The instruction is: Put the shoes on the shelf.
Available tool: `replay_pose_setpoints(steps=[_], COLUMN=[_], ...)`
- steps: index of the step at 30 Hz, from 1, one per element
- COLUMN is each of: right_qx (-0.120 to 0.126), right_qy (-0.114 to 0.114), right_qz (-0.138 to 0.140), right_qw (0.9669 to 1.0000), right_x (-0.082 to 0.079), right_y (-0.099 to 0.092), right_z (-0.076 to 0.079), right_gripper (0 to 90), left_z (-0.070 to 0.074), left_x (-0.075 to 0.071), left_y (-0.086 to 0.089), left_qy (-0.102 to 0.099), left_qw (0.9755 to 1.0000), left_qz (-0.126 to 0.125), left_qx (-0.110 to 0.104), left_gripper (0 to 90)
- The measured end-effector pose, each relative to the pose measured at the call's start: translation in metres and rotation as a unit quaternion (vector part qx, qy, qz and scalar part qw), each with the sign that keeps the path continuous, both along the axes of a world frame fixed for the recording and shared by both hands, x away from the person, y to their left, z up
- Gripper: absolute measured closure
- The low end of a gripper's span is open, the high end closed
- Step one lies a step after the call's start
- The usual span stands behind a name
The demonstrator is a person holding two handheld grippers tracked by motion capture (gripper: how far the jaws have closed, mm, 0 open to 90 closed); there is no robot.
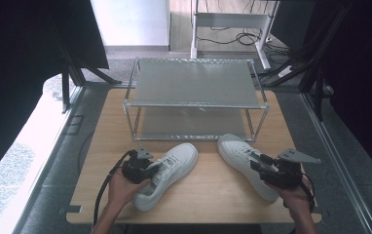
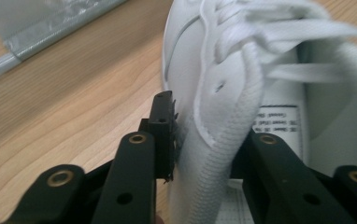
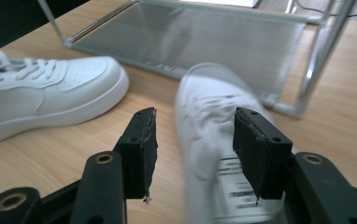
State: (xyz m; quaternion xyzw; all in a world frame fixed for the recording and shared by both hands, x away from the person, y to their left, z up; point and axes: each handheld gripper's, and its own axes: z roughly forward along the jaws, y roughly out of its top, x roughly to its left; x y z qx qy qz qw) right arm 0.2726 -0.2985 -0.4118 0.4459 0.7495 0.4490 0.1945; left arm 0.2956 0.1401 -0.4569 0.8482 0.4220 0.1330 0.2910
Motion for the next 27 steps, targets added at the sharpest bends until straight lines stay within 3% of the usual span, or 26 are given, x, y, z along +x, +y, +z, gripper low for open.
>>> replay_pose_setpoints(steps=[5, 7, 12, 14, 16, 22, 27], right_qx=[-0.012, -0.027, -0.096, -0.125, -0.158, -0.212, -0.264], right_qy=[0.004, 0.018, 0.049, 0.068, 0.088, 0.121, 0.137], right_qz=[-0.018, -0.01, 0.013, 0.018, 0.034, 0.034, 0.033], right_qw=[0.9998, 0.9994, 0.9941, 0.9897, 0.983, 0.9693, 0.9541], right_x=[0.011, 0.02, 0.033, 0.037, 0.042, 0.061, 0.077], right_y=[-0.015, -0.023, -0.027, -0.026, -0.024, -0.019, -0.011], right_z=[0.008, 0.011, 0.009, 0.005, -0.002, -0.02, -0.031], right_gripper=[49.4, 49.7, 51.0, 52.8, 55.3, 63.0, 66.7], left_z=[0.001, 0.001, 0.001, 0.0, 0.0, -0.001, 0.0], left_x=[0.001, 0.001, 0.003, 0.003, 0.004, 0.004, 0.004], left_y=[-0.002, -0.002, 0.001, 0.003, 0.004, 0.006, 0.005], left_qy=[0.006, 0.004, 0.012, 0.015, 0.016, 0.019, 0.018], left_qw=[0.9999, 0.9999, 0.9999, 0.9997, 0.9996, 0.9992, 0.9993], left_qz=[0.003, 0.006, 0.007, 0.008, 0.009, 0.012, 0.016], left_qx=[0.008, 0.008, -0.009, -0.016, -0.023, -0.033, -0.03], left_gripper=[75.5, 77.6, 79.1, 79.4, 79.4, 79.4, 79.6])
